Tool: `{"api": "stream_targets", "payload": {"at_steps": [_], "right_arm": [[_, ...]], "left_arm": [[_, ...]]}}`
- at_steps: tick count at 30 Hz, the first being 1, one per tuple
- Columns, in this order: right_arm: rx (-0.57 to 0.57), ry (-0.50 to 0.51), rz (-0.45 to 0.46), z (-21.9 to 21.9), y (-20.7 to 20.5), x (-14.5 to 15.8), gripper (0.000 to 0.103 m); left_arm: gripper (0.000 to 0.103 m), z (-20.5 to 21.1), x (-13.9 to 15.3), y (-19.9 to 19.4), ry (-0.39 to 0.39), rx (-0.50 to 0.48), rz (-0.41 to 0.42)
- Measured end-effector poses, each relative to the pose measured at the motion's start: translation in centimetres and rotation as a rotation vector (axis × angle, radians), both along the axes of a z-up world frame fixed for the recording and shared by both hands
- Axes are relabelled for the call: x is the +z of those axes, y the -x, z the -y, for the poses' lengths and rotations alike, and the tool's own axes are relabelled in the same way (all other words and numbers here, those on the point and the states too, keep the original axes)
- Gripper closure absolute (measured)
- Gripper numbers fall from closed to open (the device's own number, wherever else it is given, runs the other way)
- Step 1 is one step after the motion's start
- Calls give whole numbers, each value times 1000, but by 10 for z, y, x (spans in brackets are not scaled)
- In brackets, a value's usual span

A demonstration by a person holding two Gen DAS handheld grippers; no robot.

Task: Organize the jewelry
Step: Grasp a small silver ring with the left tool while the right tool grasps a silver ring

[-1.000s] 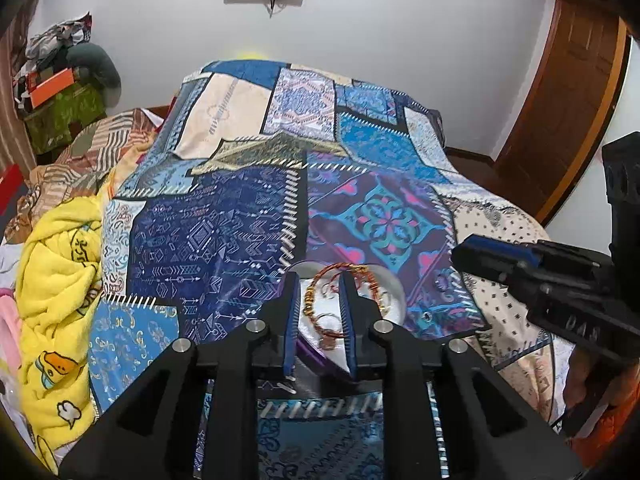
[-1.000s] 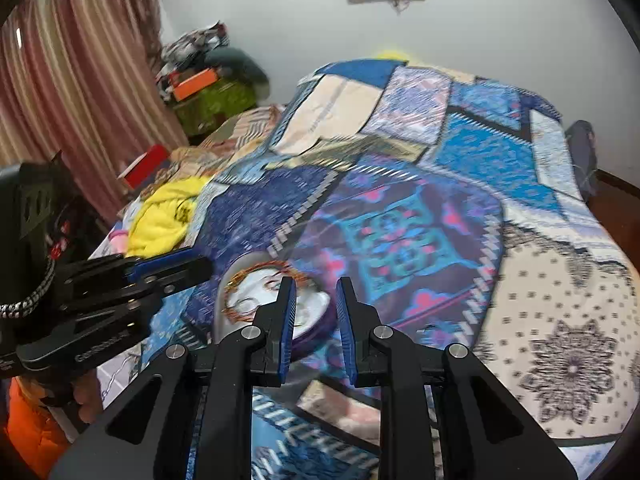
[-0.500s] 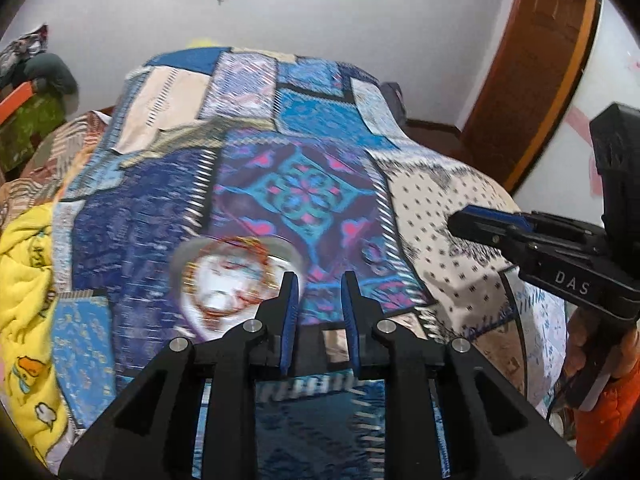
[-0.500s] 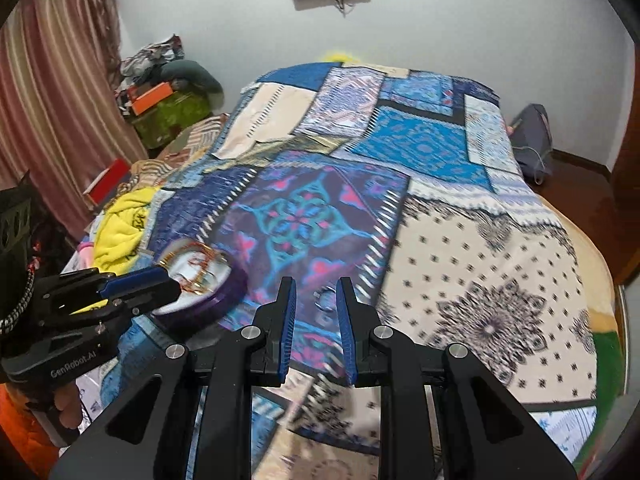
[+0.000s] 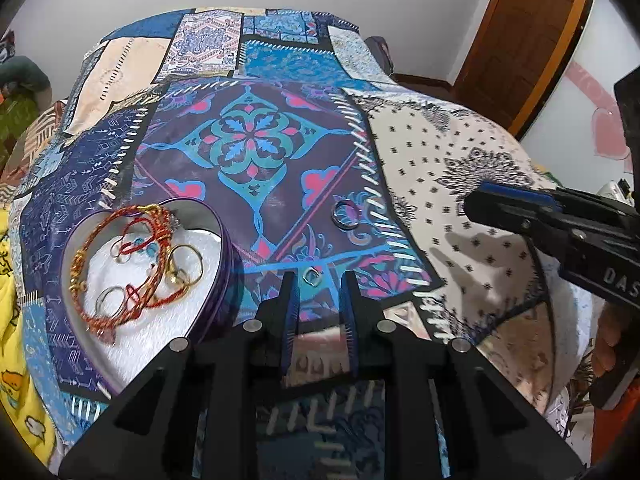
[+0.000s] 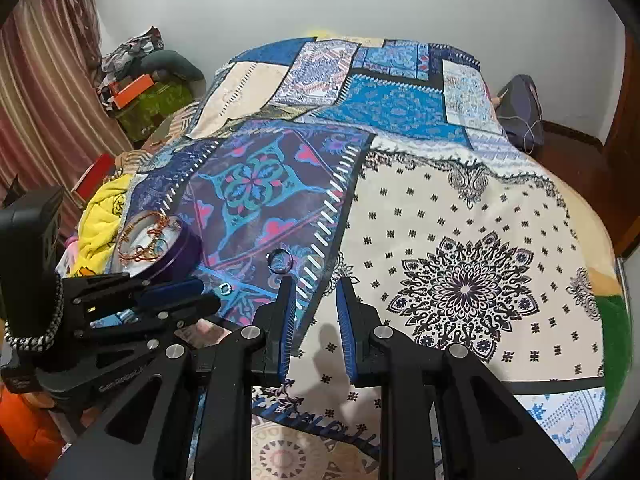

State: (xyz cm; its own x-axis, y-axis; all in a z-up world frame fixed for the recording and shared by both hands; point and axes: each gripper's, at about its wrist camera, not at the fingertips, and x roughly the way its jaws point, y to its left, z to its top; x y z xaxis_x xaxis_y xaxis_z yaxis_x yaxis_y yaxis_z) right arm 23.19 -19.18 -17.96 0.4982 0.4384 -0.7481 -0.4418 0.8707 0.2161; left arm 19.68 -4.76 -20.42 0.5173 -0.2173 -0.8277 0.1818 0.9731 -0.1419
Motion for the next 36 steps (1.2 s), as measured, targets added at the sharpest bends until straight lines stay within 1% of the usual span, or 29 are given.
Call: {"api": "stream_targets", "payload": {"at_steps": [5, 9, 11, 13, 16, 19, 20, 22, 24, 27, 31, 33, 36], "right_arm": [[3, -6, -19, 0, -5, -8, 84], [9, -12, -26, 0, -8, -10, 84], [12, -11, -26, 0, -8, -11, 84], [15, -14, -28, -1, -10, -12, 84], [18, -19, -34, -3, -11, -13, 84], [36, -12, -38, -10, -13, -15, 84], [43, -8, -40, -12, -13, -16, 84], [60, 3, -46, -19, -16, -19, 81], [73, 9, -48, -26, -19, -23, 79], [91, 12, -61, -36, -24, -29, 79], [106, 32, -72, -49, -30, -37, 79], [113, 46, -76, -54, -32, -41, 79], [118, 68, -43, -59, -31, -41, 79]], "left_arm": [[82, 4, -8, -7, -33, 9, 1], [83, 6, -11, -9, -40, 4, 9], [87, 7, -12, -9, -44, 2, 12], [93, 7, -13, -10, -63, 3, 18], [94, 2, -13, -11, -36, 7, 14], [94, 2, -11, -9, -40, 6, 23], [94, 2, -9, -8, -37, 7, 25], [94, -2, -3, -6, -15, 14, 35], [94, -6, 8, -3, -2, 23, 65], [94, -13, 25, 1, 9, 35, 112], [94, -22, 39, 1, 9, 51, 155], [94, -26, 41, 0, 11, 59, 163], [94, -33, 40, -1, 18, 69, 161]]}}
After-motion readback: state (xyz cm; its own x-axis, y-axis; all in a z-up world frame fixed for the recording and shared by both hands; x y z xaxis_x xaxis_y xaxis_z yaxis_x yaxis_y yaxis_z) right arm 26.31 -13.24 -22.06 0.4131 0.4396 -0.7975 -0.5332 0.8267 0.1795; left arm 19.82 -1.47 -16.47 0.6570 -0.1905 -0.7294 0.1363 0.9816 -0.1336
